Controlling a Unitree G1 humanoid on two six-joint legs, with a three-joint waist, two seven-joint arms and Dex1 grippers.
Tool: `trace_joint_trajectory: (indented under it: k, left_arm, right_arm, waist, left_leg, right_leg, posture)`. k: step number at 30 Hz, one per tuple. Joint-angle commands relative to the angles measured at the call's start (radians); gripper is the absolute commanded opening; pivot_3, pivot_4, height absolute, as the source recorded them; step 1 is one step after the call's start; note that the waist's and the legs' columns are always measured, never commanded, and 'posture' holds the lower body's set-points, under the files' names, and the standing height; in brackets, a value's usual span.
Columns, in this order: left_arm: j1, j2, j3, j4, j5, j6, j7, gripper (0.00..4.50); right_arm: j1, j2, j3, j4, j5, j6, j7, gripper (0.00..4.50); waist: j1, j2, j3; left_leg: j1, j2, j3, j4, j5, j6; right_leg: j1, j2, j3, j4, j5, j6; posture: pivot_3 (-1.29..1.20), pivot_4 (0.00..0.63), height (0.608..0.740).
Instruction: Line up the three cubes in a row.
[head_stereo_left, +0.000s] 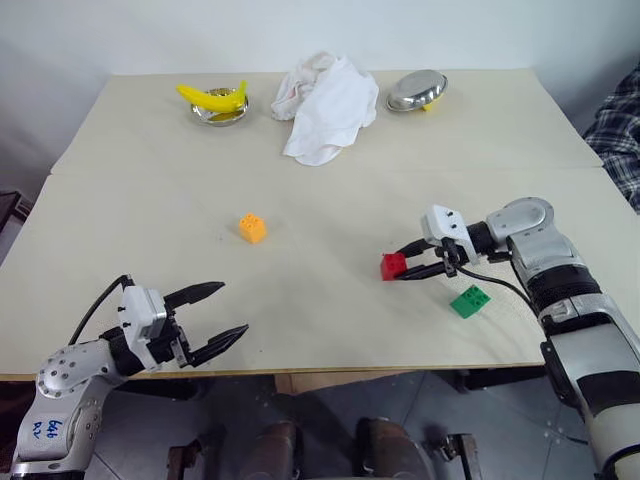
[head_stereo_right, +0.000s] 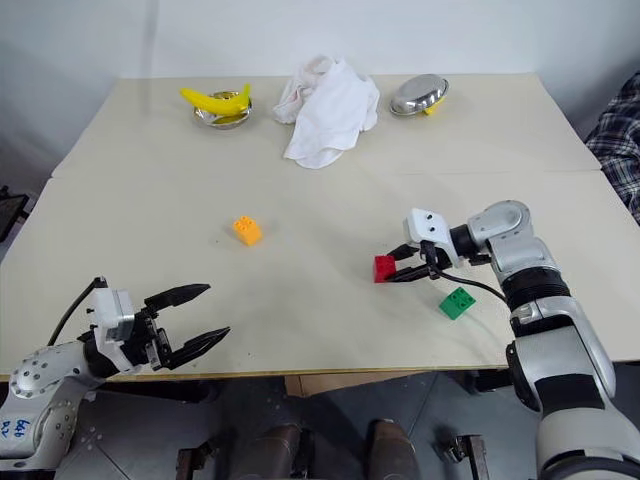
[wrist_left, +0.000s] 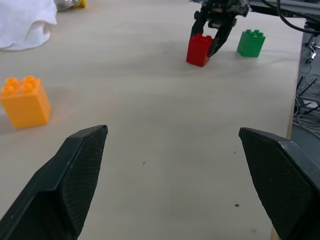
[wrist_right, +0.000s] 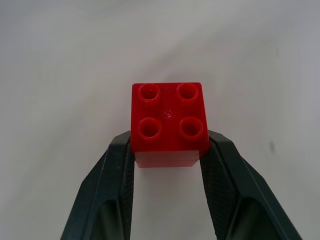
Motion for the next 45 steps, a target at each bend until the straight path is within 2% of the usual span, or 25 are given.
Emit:
trace_joint_trajectory:
  k: [1, 13, 16, 23, 25, 28, 32, 34, 39, 41, 45]
  left_arm:
    - [0.019, 0.001, 0.026, -0.036, -0.008, -0.008, 0.006, 4.50]
    - [-0.022, 0.017, 0.015, -0.059, -0.022, 0.022, 0.010, 4.50]
    - [-0.029, 0.020, 0.015, -0.058, -0.023, 0.029, 0.005, 4.50]
    - [-0.024, 0.013, 0.009, -0.070, -0.023, 0.036, 0.006, 4.50]
    - [-0.020, 0.010, 0.007, -0.075, -0.023, 0.037, 0.007, 4.50]
    - [-0.015, 0.007, 0.003, -0.083, -0.026, 0.043, 0.009, 4.50]
    - [-0.030, -0.002, -0.024, -0.080, -0.024, 0.052, 0.002, 4.50]
    - [-0.049, -0.005, -0.036, -0.063, -0.021, 0.052, -0.003, 4.50]
    - [-0.097, -0.008, -0.057, -0.011, -0.020, 0.046, -0.026, 4.50]
    - [-0.119, -0.002, -0.075, 0.010, -0.025, 0.060, -0.046, 4.50]
    - [-0.187, -0.004, -0.100, 0.056, -0.032, 0.092, -0.065, 4.50]
  right_arm:
    - [-0.040, -0.026, -0.006, 0.072, 0.012, -0.073, 0.061, 1.47]
    - [-0.028, -0.019, 0.001, 0.158, 0.019, -0.205, 0.061, 1.47]
    - [-0.043, -0.017, 0.002, 0.172, 0.026, -0.150, 0.061, 1.47]
    - [-0.056, -0.013, -0.017, 0.178, 0.022, -0.144, 0.061, 3.91]
    - [-0.056, -0.015, -0.022, 0.177, 0.023, -0.151, 0.061, 4.46]
    - [-0.062, -0.037, -0.046, 0.165, 0.041, -0.170, 0.061, 4.46]
    - [-0.043, -0.137, -0.087, 0.086, 0.131, -0.140, 0.061, 4.46]
    - [0.003, -0.214, -0.123, 0.012, 0.204, -0.092, 0.061, 4.46]
    - [0.161, -0.354, -0.337, -0.092, 0.295, 0.000, 0.030, 4.46]
    - [0.305, -0.425, -0.443, -0.134, 0.332, 0.027, -0.022, 4.46]
    - [0.759, -0.493, -0.708, -0.252, 0.390, 0.043, -0.093, 4.46]
  waist:
    - [-0.006, 0.000, 0.000]
    - [-0.015, 0.000, 0.000]
    - [-0.017, 0.000, 0.000]
    - [-0.016, 0.000, 0.000]
    - [-0.017, 0.000, 0.000]
    - [-0.016, 0.000, 0.000]
    - [-0.010, 0.001, 0.001]
    - [-0.003, 0.001, 0.001]
    - [0.009, 0.001, 0.001]
    - [0.019, 0.001, 0.001]
    - [0.040, 0.002, 0.000]
  left_leg:
    - [0.000, 0.000, 0.000, 0.000, 0.000, 0.000]
    - [0.000, 0.001, 0.000, 0.001, 0.000, 0.000]
    - [0.000, 0.001, 0.000, 0.001, 0.000, 0.000]
    - [0.000, 0.001, 0.000, 0.001, 0.000, 0.000]
    - [0.000, 0.001, 0.000, 0.001, 0.000, 0.000]
    - [0.000, 0.001, 0.000, 0.001, 0.000, 0.000]
    - [0.000, 0.000, 0.000, 0.001, 0.000, 0.000]
    - [0.000, 0.000, 0.000, 0.001, 0.000, 0.000]
    - [0.000, 0.000, 0.000, 0.001, 0.000, 0.000]
    - [0.000, 0.001, 0.000, 0.001, 0.000, 0.000]
    - [-0.001, 0.000, -0.001, 0.000, 0.000, 0.000]
  right_leg:
    - [0.000, 0.000, 0.000, 0.000, 0.000, 0.000]
    - [0.001, 0.000, 0.000, 0.000, 0.000, 0.000]
    - [0.001, 0.000, 0.000, 0.000, 0.000, 0.000]
    - [0.001, 0.000, 0.000, 0.000, 0.000, 0.000]
    - [0.001, 0.000, 0.000, 0.000, 0.000, 0.000]
    - [0.001, 0.000, 0.000, 0.000, 0.000, 0.000]
    - [0.001, 0.000, 0.000, 0.000, 0.000, 0.000]
    - [0.001, -0.001, 0.000, 0.000, 0.000, 0.000]
    - [0.001, -0.001, -0.001, -0.004, 0.000, 0.000]
    - [0.002, 0.000, 0.000, -0.005, 0.000, 0.000]
    - [0.002, -0.001, -0.002, -0.007, 0.000, 0.000]
  posture:
    - [0.00, 0.150, 0.740]
    - [0.00, 0.150, 0.740]
    - [0.00, 0.150, 0.740]
    - [0.00, 0.150, 0.740]
    - [0.00, 0.150, 0.740]
    - [0.00, 0.150, 0.740]
    - [0.00, 0.150, 0.740]
    - [0.00, 0.150, 0.740]
    - [0.00, 0.150, 0.740]
    - [0.00, 0.150, 0.740]
    - [0.00, 0.150, 0.740]
